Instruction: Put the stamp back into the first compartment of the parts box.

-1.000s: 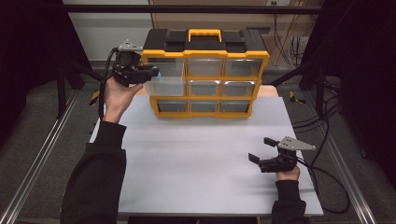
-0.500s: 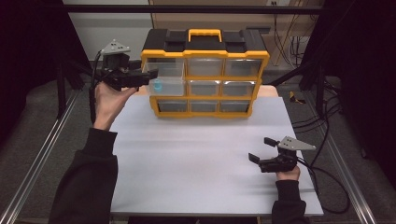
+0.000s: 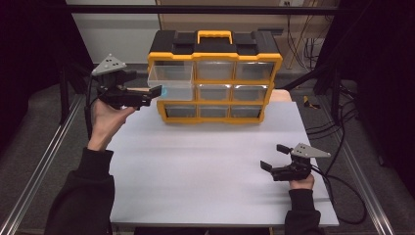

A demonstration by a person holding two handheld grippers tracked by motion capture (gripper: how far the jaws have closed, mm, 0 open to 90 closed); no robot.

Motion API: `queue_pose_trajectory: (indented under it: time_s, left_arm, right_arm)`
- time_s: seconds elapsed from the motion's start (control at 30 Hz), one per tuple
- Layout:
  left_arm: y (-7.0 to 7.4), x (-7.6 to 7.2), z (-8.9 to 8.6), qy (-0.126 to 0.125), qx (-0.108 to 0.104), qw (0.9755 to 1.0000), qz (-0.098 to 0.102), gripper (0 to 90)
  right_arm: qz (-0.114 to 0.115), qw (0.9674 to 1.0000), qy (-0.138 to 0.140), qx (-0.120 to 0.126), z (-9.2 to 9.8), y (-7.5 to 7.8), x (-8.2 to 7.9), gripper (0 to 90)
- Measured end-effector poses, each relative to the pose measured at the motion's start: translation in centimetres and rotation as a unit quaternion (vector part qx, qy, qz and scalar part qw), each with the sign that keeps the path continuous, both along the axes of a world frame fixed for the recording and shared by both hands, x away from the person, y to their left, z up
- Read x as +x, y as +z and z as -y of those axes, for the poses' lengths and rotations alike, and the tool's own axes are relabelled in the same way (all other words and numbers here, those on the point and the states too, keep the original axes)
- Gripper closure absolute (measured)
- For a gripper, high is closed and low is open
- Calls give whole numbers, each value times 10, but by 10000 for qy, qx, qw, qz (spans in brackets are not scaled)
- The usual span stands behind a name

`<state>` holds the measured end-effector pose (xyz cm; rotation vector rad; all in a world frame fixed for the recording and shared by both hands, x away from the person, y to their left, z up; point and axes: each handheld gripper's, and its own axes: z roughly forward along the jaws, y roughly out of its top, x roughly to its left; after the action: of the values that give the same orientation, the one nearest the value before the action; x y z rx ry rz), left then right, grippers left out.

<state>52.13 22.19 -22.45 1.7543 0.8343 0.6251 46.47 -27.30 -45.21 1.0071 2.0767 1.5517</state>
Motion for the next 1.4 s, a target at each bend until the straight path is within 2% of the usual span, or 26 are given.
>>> queue_pose_trajectory:
  time_s: [0.23,0.27,0.67,1.0,1.4]
  left_arm:
    - [-11,-13,-3,-121,31,9998,121,5]
    - [-14,-16,-4,-147,-9,9999,72,5]
    - [-50,-32,-19,-263,-277,9991,164,6]
    - [-89,-40,-31,-246,-409,9989,35,8]
    - [-134,-44,-39,-232,-428,9986,-212,12]
  right_arm:
    - [4,10000,6,-3,0,0,0,24]
    - [6,10000,8,-2,0,0,0,24]
    - [-8,10000,2,-12,-1,0,0,24]
    - [-14,10000,10,-21,-1,-1,0,24]
    - [-28,10000,19,-15,-1,-1,0,24]
